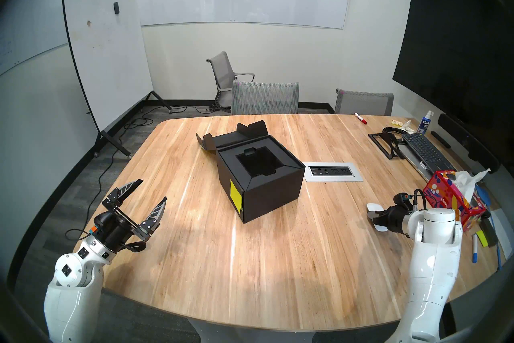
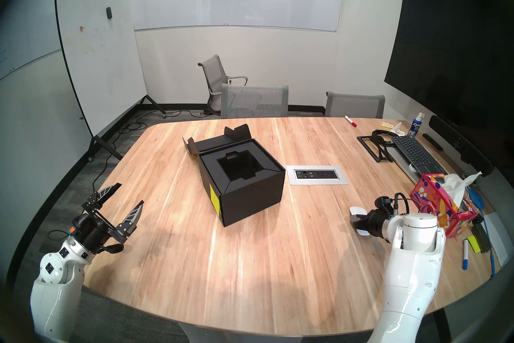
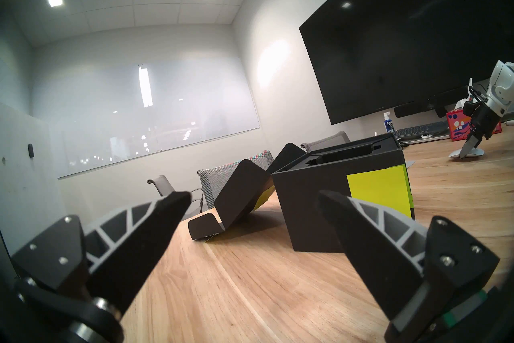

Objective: Open the box and place the mouse inside

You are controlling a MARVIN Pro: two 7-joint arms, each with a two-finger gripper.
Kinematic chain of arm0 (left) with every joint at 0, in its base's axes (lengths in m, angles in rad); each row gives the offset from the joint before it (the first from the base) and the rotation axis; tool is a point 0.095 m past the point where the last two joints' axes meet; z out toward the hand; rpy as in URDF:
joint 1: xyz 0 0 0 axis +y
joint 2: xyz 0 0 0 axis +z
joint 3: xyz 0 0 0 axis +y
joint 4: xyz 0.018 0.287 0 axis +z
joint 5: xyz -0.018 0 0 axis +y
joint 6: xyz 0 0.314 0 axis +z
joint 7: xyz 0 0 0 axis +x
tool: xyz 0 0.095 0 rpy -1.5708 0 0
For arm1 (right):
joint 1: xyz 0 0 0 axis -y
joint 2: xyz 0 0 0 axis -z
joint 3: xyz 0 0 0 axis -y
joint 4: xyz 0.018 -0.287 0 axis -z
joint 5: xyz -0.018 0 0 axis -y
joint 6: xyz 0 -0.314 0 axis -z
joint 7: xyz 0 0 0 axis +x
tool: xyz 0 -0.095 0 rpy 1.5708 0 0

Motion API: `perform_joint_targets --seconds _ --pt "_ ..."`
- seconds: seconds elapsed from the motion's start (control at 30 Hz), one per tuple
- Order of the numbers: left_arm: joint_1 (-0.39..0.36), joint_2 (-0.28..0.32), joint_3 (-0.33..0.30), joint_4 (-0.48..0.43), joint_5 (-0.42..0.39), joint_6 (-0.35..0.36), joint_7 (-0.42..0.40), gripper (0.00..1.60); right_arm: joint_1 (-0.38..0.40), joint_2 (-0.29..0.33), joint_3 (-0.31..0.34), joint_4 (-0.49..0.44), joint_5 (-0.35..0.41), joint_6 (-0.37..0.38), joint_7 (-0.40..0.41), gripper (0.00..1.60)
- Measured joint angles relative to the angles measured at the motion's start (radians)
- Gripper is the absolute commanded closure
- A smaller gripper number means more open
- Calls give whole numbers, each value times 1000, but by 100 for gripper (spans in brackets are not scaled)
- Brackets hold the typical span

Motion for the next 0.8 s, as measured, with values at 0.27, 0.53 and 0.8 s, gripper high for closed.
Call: perform_joint_targets --seconds 0.27,0.53,0.8 --pt "0 0 0 0 0 0 0 0 -27 -4 29 -73 32 -20 56 160" --pt "0 0 0 0 0 0 0 0 -37 3 60 -122 69 -51 117 160" --pt "0 0 0 0 0 0 0 0 -24 26 87 -135 102 -87 175 160"
